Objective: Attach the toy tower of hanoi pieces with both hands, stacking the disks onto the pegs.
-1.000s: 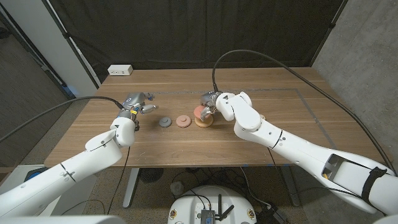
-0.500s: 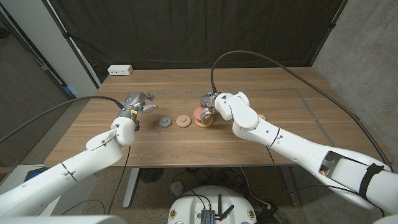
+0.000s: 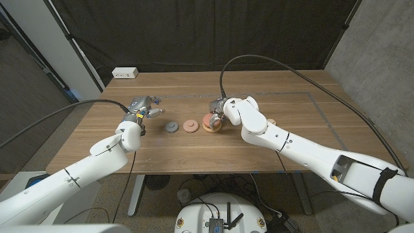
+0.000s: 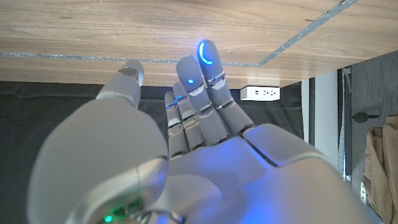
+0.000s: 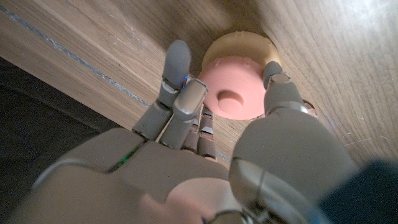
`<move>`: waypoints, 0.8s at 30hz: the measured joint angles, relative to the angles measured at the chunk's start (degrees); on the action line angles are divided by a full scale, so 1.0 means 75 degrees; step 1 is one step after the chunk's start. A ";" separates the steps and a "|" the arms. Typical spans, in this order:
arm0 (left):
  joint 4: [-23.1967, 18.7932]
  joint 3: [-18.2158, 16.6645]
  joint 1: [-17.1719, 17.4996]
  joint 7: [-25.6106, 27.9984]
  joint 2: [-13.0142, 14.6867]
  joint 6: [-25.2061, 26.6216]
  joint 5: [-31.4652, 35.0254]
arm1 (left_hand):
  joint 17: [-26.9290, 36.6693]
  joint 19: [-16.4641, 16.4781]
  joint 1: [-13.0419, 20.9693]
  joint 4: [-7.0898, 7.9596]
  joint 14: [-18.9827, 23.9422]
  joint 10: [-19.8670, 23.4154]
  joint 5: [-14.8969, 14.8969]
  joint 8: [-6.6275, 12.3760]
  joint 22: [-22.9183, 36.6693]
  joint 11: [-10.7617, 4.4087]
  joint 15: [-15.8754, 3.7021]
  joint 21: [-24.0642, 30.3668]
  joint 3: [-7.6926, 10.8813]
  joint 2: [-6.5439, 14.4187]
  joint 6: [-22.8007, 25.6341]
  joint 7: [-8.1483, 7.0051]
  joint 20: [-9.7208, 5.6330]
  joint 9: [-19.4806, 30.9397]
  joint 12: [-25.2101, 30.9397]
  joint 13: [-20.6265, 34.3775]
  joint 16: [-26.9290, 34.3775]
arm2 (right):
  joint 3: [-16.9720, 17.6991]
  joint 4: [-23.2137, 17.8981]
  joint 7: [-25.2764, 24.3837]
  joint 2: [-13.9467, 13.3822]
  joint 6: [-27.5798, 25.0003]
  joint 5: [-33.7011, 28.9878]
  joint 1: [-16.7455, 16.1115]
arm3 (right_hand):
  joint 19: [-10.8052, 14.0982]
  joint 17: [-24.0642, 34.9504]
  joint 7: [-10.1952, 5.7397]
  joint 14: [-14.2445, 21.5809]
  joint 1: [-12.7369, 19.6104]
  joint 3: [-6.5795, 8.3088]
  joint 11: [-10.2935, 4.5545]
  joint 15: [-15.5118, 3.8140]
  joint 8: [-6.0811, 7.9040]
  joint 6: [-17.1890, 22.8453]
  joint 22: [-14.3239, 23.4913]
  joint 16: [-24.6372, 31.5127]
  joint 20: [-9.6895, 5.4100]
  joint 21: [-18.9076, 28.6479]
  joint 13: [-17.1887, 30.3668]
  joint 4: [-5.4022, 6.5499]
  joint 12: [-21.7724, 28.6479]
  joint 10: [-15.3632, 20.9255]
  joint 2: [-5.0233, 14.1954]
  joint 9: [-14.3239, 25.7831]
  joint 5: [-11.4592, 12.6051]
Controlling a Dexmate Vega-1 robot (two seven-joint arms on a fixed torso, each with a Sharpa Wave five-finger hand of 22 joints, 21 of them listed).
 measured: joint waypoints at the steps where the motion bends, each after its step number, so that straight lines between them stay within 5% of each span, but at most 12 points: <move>1: 0.0000 0.0002 -0.0001 -0.0002 -0.0001 0.0001 0.0000 | -0.0007 0.0000 0.0000 0.0000 0.0000 0.0002 0.0000 0.0000 0.0000 0.0002 0.0000 0.0030 0.0000 0.0000 0.0000 0.0000 0.0000 0.0000 0.0000 0.0000 0.0000 | -0.0009 0.0008 -0.0003 0.0000 -0.0006 0.0009 0.0005 | 0.0000 0.0000 0.0000 0.0000 0.0000 0.0000 0.0000 0.0000 0.0000 0.0000 0.0000 0.0000 0.0000 0.0000 0.0000 0.0000 -0.0001 0.0000 0.0000 0.0000 0.0000; 24: 0.0083 0.0071 -0.0057 0.0000 -0.0078 0.0010 -0.0056 | 0.0017 0.0001 -0.0081 0.0009 0.0000 0.0001 0.0000 0.0000 -0.0036 0.0002 0.0000 0.0042 0.0118 -0.0001 0.0000 0.0000 0.0000 -0.0001 0.0000 0.0000 -0.0001 | -0.0353 0.0269 0.0016 -0.0042 -0.0157 0.0237 0.0277 | 0.0000 0.0000 0.0019 0.0000 0.0000 0.0044 0.0040 0.0000 -0.0062 0.0018 -0.0038 0.0000 0.0000 0.0000 0.0085 -0.0043 -0.0082 0.0041 0.0000 0.0033 0.0040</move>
